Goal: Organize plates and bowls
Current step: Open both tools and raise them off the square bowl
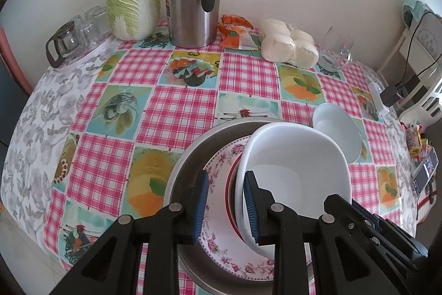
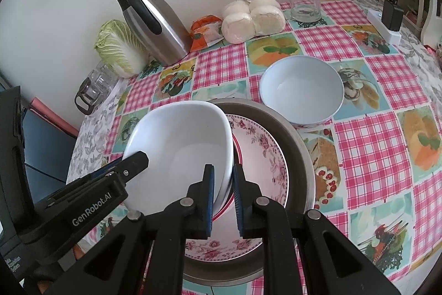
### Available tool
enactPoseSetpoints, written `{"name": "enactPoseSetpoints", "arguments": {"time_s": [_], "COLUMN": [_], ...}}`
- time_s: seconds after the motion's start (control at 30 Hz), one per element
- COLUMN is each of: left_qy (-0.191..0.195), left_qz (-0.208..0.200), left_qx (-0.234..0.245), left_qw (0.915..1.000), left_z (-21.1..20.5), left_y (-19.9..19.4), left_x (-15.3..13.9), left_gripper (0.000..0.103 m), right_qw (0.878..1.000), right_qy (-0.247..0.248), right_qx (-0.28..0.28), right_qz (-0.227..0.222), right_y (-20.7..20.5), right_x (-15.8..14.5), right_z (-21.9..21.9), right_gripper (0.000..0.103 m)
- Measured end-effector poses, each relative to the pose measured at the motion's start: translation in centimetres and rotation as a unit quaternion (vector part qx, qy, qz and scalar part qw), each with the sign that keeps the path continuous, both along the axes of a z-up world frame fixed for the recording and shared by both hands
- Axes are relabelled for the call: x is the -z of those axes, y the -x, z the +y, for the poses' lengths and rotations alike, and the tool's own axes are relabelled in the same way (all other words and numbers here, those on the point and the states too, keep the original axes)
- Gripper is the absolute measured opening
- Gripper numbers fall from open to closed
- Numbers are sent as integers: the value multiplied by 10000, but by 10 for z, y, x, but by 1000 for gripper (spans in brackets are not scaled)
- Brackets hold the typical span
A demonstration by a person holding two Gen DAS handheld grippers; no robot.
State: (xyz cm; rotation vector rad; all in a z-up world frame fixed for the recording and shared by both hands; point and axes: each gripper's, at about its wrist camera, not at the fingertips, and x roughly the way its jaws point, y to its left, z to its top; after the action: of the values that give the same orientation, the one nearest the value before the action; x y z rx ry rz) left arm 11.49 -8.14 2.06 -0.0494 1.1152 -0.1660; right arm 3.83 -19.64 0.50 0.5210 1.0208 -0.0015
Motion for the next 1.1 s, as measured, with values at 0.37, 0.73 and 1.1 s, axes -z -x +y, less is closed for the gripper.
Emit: {"name": "enactPoseSetpoints", "arguments": {"time_s": [0.37,0.73,1.1], "left_qy": [20,195,-41], "left_qz": [-129,-521,-725], "left_qx": [-51,-412,-684], "left_qw": [9999,9976,9950], "left_z": [5,25,31], "left_y": [3,9,9], "left_x": [-10,-37,-34], "left_gripper": [35,78,103], "right_qw": [10000,9990,9975], "right_qy": [41,178,369], "right_qx": [-14,6,277], "right_qz": [-2,-419,-530], "right_y": [4,13,18], "right_x": [-11,-36,-37], "right_z": [-2,-8,-34], "right_gripper": [35,88,101]}}
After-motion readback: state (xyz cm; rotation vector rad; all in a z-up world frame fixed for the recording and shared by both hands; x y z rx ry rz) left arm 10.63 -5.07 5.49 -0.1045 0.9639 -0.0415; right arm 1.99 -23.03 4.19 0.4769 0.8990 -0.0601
